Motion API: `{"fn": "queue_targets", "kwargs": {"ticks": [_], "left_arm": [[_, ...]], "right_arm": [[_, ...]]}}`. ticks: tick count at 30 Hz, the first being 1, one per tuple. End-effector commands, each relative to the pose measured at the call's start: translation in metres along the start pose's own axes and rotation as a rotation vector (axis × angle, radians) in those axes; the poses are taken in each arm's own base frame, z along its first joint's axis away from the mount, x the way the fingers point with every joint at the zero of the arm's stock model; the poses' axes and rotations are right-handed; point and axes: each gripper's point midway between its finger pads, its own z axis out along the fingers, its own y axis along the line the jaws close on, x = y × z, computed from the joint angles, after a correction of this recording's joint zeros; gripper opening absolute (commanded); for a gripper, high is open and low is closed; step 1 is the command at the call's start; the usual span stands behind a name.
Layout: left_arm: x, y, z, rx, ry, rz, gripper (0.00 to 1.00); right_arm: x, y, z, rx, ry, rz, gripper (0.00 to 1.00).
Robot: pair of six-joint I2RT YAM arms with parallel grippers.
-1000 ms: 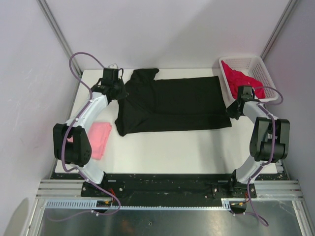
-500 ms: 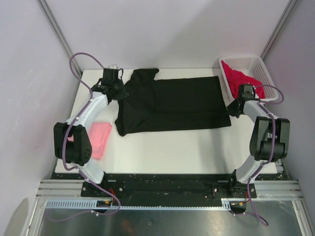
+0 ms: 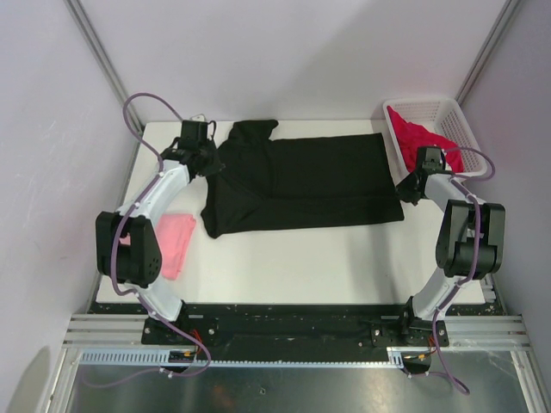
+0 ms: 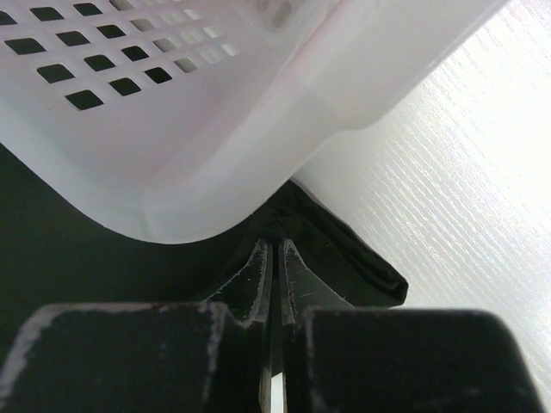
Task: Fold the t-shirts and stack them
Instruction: Fold the flattened tshirt in 1/3 of the way
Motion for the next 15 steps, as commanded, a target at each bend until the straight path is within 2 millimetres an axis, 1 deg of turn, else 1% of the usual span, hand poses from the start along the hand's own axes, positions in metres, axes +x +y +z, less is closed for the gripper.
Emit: {"fn": "queue_targets", "kwargs": {"ticks": [1,6,8,10,13,15], "left_arm": [[-0.013,-0.001,0.002,0.004,-0.026,-0.012,0.00],[-0.011,-0.002,0.005,0.004,-0.018,-0.014,0.00],[-0.010,-0.001,0.006,0.003,-0.017,-0.014,0.00],[-0.009,-0.001,0.007,0.003,-0.013,-0.014,0.00],[-0.008,-0.001,0.008,0.003,-0.009,-0.015,0.00],[-0.007,-0.002,0.010,0.006,-0.005,-0.015,0.00]], "right_arm": [[-0.024,0.012,-0.002,-0.021,-0.071,0.007,0.00],[-0.025,0.013,-0.002,-0.025,-0.074,0.005,0.00],[-0.026,0.016,-0.003,-0.034,-0.075,0.001,0.03],[-0.026,0.021,-0.004,-0.049,-0.076,-0.009,0.11],[-0.026,0.029,-0.012,-0.064,-0.087,-0.033,0.33],[-0.029,0.035,-0.021,-0.073,-0.103,-0.049,0.44]]}}
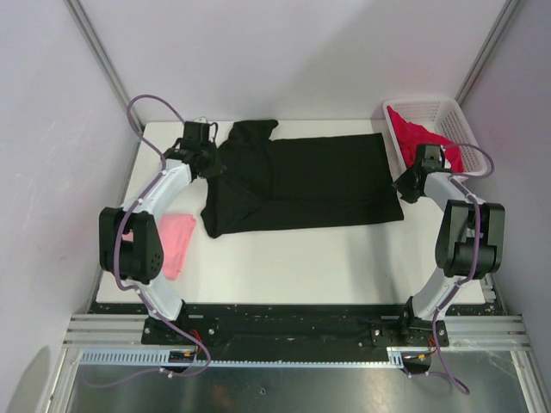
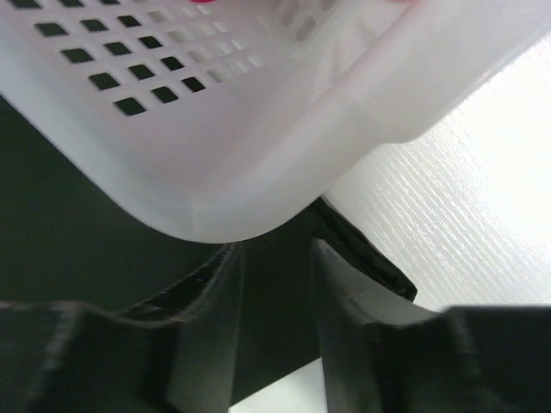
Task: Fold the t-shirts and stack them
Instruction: Fold the flattened tshirt in 1/3 of the way
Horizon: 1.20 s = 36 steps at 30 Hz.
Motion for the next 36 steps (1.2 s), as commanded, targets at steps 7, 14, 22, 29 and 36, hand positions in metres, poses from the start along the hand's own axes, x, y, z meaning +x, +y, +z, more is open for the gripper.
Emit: {"fn": "queue_targets", "kwargs": {"ticks": [7,14,22,29,36], "left_arm": [[-0.016,-0.009,0.003,0.035,-0.027,-0.020,0.00],[-0.025,-0.033,0.011,0.132,-0.025,-0.004,0.00],[-0.027,-0.061,0.030,0.207,-0.008,0.048,0.02],[-0.028,-0.087,0.044,0.291,0.010,0.096,0.04],[-0.026,-0.097,0.052,0.331,0.022,0.122,0.04]], "right_arm": [[-0.020,0.041,-0.045,-0.077,-0.099,-0.067,0.50],[0.011,0.063,-0.053,-0.112,-0.062,-0.155,0.49],[0.037,0.071,-0.048,-0.126,-0.019,-0.222,0.49],[0.046,0.064,-0.047,-0.117,-0.006,-0.245,0.49],[0.052,0.060,-0.044,-0.113,0.005,-0.255,0.49]]}}
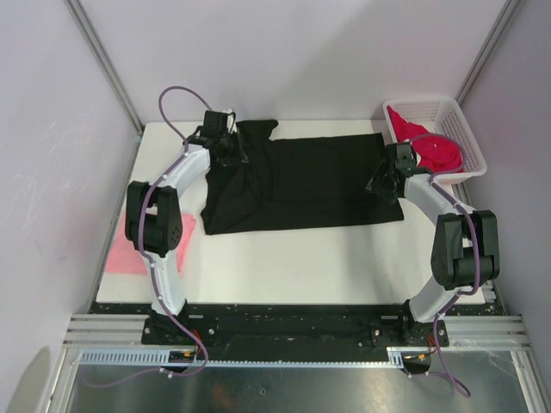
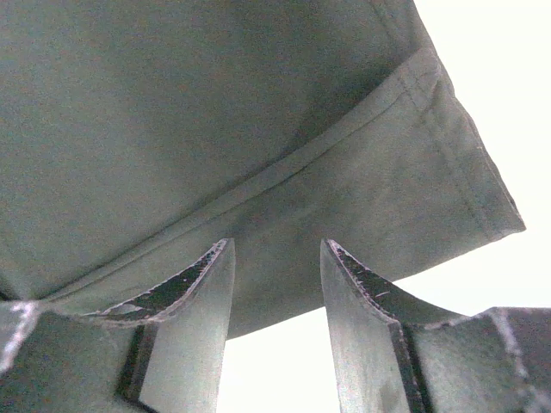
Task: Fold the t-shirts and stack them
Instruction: Fold the flattened tshirt in 1/3 of the way
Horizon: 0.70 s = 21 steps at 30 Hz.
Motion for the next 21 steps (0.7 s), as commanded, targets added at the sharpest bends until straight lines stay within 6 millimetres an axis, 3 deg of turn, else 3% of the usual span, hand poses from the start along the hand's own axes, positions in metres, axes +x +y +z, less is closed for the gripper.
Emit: {"fn": "queue_targets", "kwargs": {"ticks": [1,11,14,18,21], "left_arm": [[-0.024,-0.020,-0.001,0.073,-0.059,0.063,0.04],[-0.023,-0.017,0.011,0.079,-0.055,0.098,0.07],[-0.028,-0.010,0.014,0.050,-0.076,0.103,0.11],[-0.038,0.009,0.020,-0.020,-0.104,0.089,0.31],[-0.052,0.025,0.013,-0.082,-0.145,0.067,0.60]], "right_arm": [[-0.005,0.003,-0.005,-0.012,-0.029,-0.020,0.48],[-0.001,0.000,-0.007,-0.005,-0.025,-0.032,0.49],[0.000,-0.002,-0.008,-0.002,-0.026,-0.035,0.49],[0.001,-0.003,-0.011,-0.002,-0.026,-0.041,0.49],[0.002,-0.004,-0.015,-0.002,-0.025,-0.048,0.49]]}}
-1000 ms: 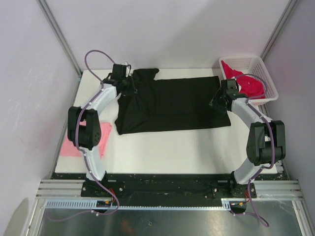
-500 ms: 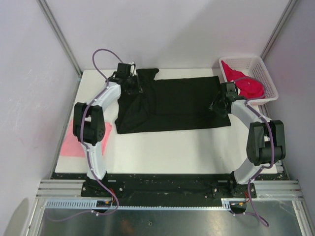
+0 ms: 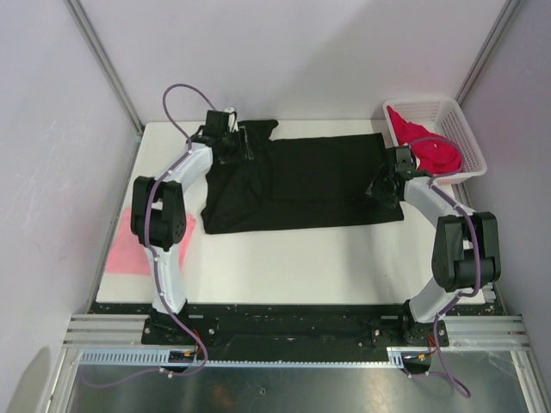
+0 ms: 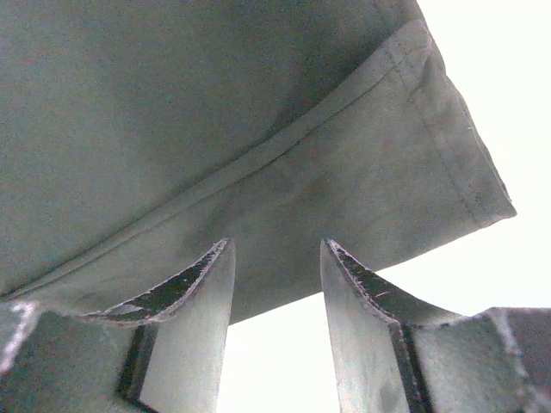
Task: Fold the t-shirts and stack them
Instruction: Fold the flattened tshirt in 1/3 of the way
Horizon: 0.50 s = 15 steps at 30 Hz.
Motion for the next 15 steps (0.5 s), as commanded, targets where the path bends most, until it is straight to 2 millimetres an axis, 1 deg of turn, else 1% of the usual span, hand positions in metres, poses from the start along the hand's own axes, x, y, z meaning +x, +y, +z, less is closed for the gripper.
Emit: {"fn": "queue_targets", "kwargs": {"ticks": [1,4,6,9,11,15], "left_arm": [[-0.048,0.023,-0.015,-0.095,-0.140,-0.007,0.65],[-0.057,0.028,-0.040,-0.121,-0.184,-0.050,0.74],[-0.053,0.025,-0.058,-0.120,-0.197,-0.084,0.75],[-0.036,0.028,-0.087,-0.147,-0.209,-0.160,0.75],[-0.020,0.029,-0.105,-0.153,-0.212,-0.224,0.72],[0.021,0.029,-0.130,-0.139,-0.185,-0.323,0.65]], "right_arm": [[-0.010,0.003,-0.019,-0.017,-0.051,-0.025,0.49],[-0.008,-0.005,-0.024,-0.012,-0.046,-0.010,0.49],[-0.003,-0.015,-0.027,-0.009,-0.032,0.017,0.49],[0.008,-0.036,-0.030,-0.005,-0.002,0.077,0.48],[0.014,-0.057,-0.032,0.010,0.013,0.129,0.48],[0.020,-0.084,-0.036,0.013,0.015,0.205,0.48]]}}
